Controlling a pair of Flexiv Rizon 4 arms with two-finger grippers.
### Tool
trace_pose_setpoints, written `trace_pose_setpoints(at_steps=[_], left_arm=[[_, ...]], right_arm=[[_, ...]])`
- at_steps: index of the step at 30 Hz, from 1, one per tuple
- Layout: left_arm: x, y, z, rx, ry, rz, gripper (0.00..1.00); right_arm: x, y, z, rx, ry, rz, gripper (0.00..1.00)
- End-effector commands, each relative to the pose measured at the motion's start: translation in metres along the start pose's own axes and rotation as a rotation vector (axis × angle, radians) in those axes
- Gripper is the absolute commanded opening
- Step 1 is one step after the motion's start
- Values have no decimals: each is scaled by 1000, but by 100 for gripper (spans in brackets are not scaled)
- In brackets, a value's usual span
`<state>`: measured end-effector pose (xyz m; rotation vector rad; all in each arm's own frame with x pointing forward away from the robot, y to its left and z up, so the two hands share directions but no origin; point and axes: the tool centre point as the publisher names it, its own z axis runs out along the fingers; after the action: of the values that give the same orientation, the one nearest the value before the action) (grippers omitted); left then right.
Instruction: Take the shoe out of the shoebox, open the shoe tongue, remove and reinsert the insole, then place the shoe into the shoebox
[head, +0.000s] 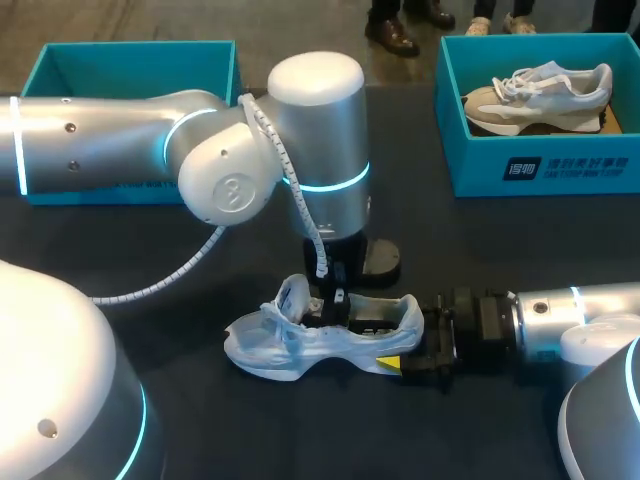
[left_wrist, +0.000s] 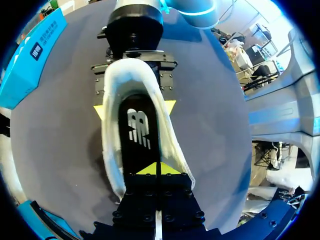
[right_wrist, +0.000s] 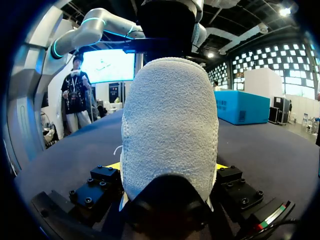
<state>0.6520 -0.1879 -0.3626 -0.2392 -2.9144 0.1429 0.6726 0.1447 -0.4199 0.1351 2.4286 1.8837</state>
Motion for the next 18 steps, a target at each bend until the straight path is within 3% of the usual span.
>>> trace_pose_setpoints(at_steps=[1, 18], left_arm=[[0, 2, 11, 12, 16, -1, 0], [7, 0, 28, 16, 20, 19, 0]], right_arm=[[0, -1, 0, 3, -3, 0, 0], [0, -1, 0, 3, -3, 0, 0]])
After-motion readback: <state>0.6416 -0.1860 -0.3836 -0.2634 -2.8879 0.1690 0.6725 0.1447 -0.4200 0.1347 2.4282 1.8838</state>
